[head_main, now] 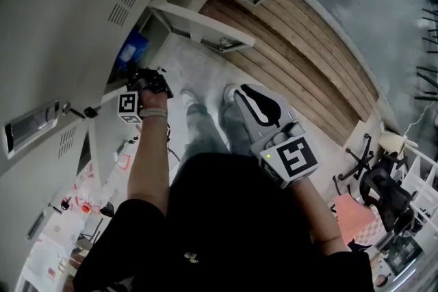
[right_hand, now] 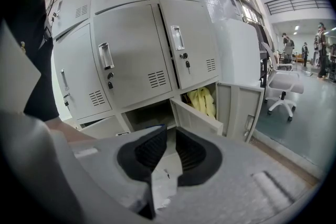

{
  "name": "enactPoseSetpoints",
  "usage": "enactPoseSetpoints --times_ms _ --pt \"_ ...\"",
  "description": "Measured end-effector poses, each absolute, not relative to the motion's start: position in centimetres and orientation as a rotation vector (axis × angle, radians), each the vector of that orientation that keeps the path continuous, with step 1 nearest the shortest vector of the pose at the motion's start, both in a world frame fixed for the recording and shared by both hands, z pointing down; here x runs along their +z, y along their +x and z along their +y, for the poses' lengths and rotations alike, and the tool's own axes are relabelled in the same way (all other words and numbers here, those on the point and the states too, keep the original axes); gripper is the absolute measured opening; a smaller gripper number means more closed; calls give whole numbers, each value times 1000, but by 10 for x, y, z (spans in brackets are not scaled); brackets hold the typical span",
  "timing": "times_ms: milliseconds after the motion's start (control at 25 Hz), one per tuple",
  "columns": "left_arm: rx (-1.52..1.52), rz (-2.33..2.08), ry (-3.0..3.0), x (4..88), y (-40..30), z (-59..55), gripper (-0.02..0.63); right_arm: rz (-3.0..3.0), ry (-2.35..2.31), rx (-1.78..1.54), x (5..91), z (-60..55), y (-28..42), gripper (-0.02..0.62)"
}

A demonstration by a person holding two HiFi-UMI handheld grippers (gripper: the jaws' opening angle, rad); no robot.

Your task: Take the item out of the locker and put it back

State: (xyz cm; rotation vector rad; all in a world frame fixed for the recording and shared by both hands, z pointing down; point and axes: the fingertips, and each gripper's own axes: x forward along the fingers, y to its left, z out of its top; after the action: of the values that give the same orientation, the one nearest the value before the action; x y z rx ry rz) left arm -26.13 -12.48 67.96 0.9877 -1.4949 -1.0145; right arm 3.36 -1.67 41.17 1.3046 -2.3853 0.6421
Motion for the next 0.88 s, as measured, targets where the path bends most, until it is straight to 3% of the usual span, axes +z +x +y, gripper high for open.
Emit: enactPoseSetpoints --times_ms 480,880 --pt "-974 -1371 1058 643 -219 -89 34 -2447 1311 588 401 -14 41 49" --pt "-896 -1169 1194 564 -176 -58 34 -2491 1301 562 390 -14 43 49"
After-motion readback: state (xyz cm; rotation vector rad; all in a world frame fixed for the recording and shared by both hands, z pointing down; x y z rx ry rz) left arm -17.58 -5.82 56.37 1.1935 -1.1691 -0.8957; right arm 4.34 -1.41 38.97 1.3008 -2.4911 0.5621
